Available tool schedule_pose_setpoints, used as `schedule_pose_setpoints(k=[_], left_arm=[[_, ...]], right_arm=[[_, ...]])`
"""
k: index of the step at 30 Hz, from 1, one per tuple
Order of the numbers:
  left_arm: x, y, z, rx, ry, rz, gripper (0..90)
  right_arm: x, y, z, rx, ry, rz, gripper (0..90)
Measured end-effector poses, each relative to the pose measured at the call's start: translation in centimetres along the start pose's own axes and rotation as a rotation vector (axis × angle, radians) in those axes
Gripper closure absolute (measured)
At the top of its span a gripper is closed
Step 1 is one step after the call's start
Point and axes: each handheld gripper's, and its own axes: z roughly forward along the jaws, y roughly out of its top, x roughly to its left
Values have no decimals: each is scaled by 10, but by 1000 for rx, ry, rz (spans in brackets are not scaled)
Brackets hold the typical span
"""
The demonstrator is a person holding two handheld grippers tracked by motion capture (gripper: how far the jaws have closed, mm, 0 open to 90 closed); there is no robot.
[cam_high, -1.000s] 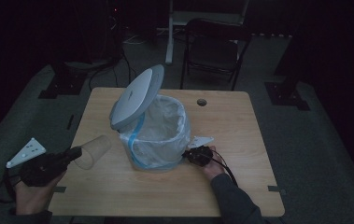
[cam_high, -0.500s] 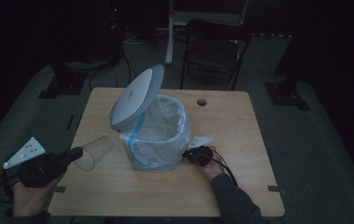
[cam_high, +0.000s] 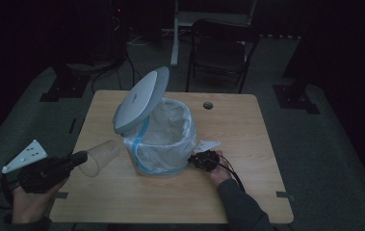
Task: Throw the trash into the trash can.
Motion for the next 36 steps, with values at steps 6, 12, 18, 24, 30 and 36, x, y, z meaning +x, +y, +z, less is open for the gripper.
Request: schedule_pose_setpoints(k=[6, 12, 18, 24, 30, 36], left_arm=[[-4, 3, 0, -1, -22, 11, 870], [-10, 7, 1, 2, -36, 32, 870], [-11, 10, 1, -8, -63, 31, 870], [-13, 12, 2, -14, -80, 31, 870], [-16, 15, 4, -19, -97, 34, 870], [-20, 19, 6, -18, -109, 48, 870]], right_arm=[[0, 0, 0, 0, 0, 0, 900], [0, 0, 0, 0, 0, -1, 900], [0, 0, 0, 1, 0, -1, 900], [0, 0, 0, 1, -1, -2, 900], [1, 0, 0, 1, -2, -5, 900], [0, 0, 0, 1, -1, -4, 900]])
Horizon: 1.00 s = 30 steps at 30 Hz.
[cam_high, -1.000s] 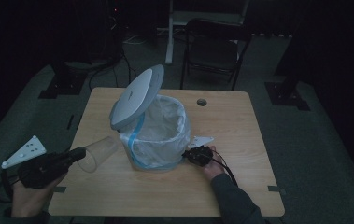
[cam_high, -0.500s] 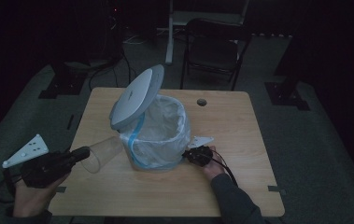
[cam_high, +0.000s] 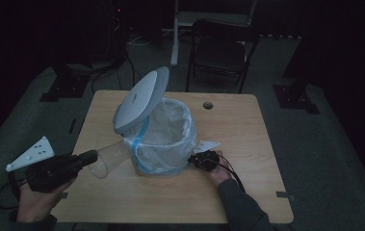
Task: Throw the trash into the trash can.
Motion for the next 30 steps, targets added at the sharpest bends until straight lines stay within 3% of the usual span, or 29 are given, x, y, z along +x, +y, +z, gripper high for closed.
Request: schedule_pose_setpoints(k=[30], left_arm=[[-13, 24, 24, -30, -80, 48, 870]], right_arm=[[0, 0, 0, 0, -2, -2, 900]])
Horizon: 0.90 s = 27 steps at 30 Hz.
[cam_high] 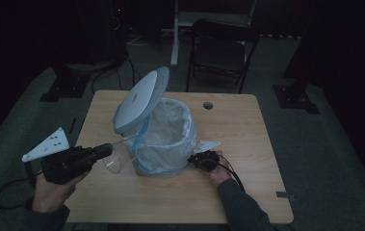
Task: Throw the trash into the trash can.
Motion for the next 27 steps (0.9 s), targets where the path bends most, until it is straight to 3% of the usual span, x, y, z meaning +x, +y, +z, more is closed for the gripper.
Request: schedule_pose_setpoints(k=[27], left_arm=[[-6, 15, 27, -8, -34, 17, 869]], right_arm=[[0, 0, 0, 3, -4, -5, 900]])
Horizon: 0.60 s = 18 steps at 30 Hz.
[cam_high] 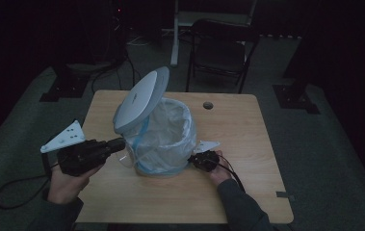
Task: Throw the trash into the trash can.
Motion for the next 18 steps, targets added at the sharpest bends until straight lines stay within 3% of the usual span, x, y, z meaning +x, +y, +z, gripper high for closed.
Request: schedule_pose_setpoints(k=[18], left_arm=[[-2, 7, 17, 7, 5, 5, 869]], right_arm=[[0, 0, 0, 0, -1, -5, 900]])
